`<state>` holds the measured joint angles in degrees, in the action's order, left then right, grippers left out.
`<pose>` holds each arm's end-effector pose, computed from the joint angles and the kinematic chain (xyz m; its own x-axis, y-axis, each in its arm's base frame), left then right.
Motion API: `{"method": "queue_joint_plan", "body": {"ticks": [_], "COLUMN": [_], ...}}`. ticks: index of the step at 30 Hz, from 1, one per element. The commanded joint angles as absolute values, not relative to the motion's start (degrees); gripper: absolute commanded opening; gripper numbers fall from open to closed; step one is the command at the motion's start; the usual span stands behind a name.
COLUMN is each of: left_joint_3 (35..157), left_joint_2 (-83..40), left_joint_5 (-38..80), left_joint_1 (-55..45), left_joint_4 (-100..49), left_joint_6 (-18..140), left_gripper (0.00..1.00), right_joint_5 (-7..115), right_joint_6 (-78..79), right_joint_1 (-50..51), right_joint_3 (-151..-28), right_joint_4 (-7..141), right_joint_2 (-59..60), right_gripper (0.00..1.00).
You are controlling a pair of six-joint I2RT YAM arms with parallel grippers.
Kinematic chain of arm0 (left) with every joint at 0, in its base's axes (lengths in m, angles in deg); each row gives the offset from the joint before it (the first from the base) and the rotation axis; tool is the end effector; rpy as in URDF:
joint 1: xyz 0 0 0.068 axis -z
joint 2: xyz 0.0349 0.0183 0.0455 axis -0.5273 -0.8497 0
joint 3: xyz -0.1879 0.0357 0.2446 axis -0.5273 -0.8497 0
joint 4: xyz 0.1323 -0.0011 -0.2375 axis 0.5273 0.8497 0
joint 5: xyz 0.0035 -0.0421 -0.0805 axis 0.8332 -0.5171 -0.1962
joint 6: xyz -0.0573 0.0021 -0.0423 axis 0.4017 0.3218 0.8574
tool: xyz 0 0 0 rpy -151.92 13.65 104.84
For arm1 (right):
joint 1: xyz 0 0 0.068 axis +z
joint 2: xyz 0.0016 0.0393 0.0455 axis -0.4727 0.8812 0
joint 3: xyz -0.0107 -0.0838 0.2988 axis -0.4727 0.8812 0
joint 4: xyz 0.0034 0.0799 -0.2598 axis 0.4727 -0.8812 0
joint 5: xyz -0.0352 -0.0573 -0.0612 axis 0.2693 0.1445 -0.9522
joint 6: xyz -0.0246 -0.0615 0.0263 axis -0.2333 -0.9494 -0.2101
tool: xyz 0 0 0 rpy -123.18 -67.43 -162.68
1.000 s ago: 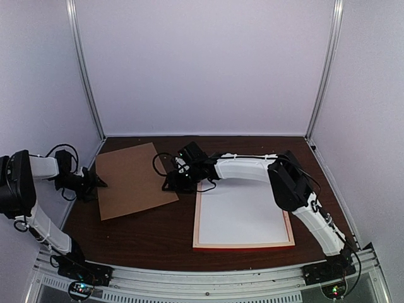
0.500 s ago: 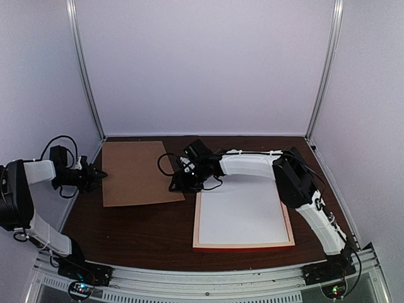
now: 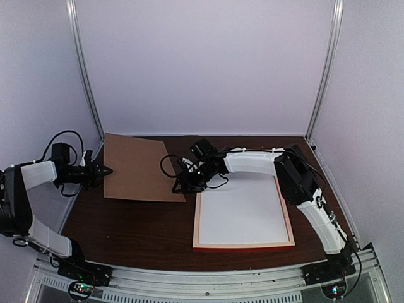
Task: Put the photo into the frame
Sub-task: Pick up the backboard from the center of the board.
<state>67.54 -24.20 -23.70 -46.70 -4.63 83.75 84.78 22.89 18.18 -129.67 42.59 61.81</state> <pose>0.2709 0.0238 0.2267 -0.8125 -0.5666 -0.1372 -0.1825 0.4708 -0.8632 0.3810 0.4526 0.1434 -0.8772 -0.3694 -0.3066 -0.4668 0.5071 0.7246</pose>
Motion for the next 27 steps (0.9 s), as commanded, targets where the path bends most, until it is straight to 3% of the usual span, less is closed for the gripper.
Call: {"method": "queue_joint_plan", "body": {"ticks": [1, 17, 27], "left_joint_3": [67.83, 71.43, 73.45], "left_joint_2": [-22.58, -23.52, -19.01], "left_joint_5": [-26.61, -20.94, -22.57], "left_joint_1": [-45.11, -43.16, -43.16], "left_joint_4": [-7.17, 1.77, 2.95], "left_joint_6": [83.54, 80.28, 81.48], "left_gripper": [0.33, 0.0, 0.0], "right_joint_5": [88.68, 88.77, 90.81], "right_joint_6": [19.36, 19.12, 20.66], "right_joint_1": [17.77, 17.42, 15.25], "right_joint_3": [-128.21, -126.34, -118.92], "right_joint_4": [37.95, 38.13, 43.05], "right_joint_2": [60.21, 57.98, 48.34], "right_gripper": [0.57, 0.58, 0.61]}}
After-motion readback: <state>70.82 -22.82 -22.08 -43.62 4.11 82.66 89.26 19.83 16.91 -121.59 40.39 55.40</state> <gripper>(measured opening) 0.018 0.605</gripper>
